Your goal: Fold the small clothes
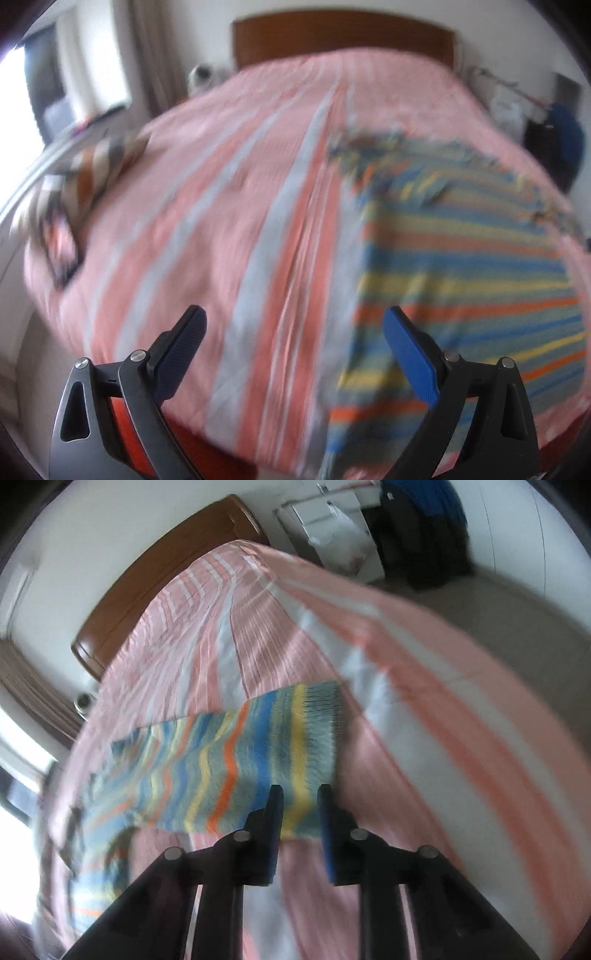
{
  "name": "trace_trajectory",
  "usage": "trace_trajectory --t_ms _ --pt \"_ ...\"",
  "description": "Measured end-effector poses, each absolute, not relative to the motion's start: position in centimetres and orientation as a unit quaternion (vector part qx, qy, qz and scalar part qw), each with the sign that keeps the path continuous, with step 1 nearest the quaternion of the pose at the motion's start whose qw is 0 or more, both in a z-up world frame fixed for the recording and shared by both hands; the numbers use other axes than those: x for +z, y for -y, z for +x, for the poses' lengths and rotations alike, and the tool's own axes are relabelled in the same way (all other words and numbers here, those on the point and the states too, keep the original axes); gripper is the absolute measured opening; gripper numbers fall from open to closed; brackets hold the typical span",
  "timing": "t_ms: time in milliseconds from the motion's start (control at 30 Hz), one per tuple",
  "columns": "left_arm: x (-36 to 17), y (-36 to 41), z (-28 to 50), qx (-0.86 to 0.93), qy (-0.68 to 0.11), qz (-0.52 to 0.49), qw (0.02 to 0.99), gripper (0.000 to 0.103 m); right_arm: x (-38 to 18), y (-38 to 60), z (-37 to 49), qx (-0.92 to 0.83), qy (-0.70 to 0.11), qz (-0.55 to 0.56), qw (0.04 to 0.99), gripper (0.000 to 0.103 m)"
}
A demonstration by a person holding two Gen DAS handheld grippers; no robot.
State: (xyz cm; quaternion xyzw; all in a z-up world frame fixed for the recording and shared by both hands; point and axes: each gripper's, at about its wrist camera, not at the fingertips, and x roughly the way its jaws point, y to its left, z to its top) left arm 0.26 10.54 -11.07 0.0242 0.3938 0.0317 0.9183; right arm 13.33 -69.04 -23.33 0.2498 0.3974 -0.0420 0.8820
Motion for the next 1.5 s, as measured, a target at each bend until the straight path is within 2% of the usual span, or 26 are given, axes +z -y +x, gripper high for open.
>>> trace_trajectory --t_ms 100,167,233,400,467,533,567,600,633,667,767,867,1000,1167,1500 --pt "-7.3 -7.8 4.3 -0.041 -0.36 0.067 0.93 0.102 -21.5 66.3 10.6 -0.02 -0.397 0.177 0.9 0.022" --pt "-6.7 -4.7 7.8 -0.122 -0.376 0.104 0.913 0.102 -20.8 64.5 8.6 0.01 -0.397 0.162 0.903 0.027" --pt "-8.0 -1.5 11.5 -0.18 -0.397 0.149 0.887 0.102 -21.1 62.1 6.3 0.038 -0.396 0.156 0.904 0.034" --pt "-14.8 2.9 18.2 -0.183 -0.445 0.243 0.842 0.1 -24.0 58.5 2.4 0.054 -0.402 0.149 0.902 0.035" --pt "-17.4 3.0 19.8 -0.173 -0.463 0.269 0.827 0.094 -25.1 58.2 1.5 0.048 -0.403 0.15 0.902 0.035" --pt "-18.9 2.3 20.9 -0.175 -0.479 0.247 0.824 0.089 -25.5 58.1 1.0 0.044 -0.391 0.154 0.906 0.036" --pt "-18.8 1.6 21.3 -0.18 -0.485 0.21 0.83 0.084 -25.5 57.9 0.5 0.044 -0.389 0.156 0.907 0.036" --pt "-18.6 1.0 21.8 -0.177 -0.493 0.175 0.834 0.062 -25.5 58.0 0.4 0.046 -0.387 0.158 0.907 0.037" --pt "-18.4 0.3 22.4 -0.166 -0.499 0.147 0.838 0.026 -25.6 57.9 0.4 0.046 -0.385 0.159 0.908 0.037" --pt "-17.9 -0.5 22.9 -0.152 -0.503 0.126 0.841 0.004 -25.7 58.0 0.5 0.046 -0.383 0.162 0.908 0.037" --pt "-15.4 -4.1 22.9 -0.127 -0.488 0.032 0.863 0.006 -25.9 57.5 0.7 0.043 -0.376 0.164 0.911 0.038" --pt "-12.6 -11.3 22.7 -0.067 -0.46 -0.098 0.88 0.006 -26.0 57.5 0.4 0.042 -0.369 0.163 0.914 0.038" --pt "-12.6 -22.3 22.3 0.086 -0.434 -0.232 0.866 0.005 -26.3 57.2 0.3 0.04 -0.362 0.154 0.918 0.04" --pt "-16.4 -28.7 21.3 0.188 -0.447 -0.295 0.823 0.004 -26.3 56.6 0.4 0.037 -0.359 0.137 0.923 0.044" --pt "-19.0 -31.4 19.2 0.207 -0.444 -0.339 0.804 0.004 -26.7 56.5 0.4 0.034 -0.356 0.131 0.925 0.044"
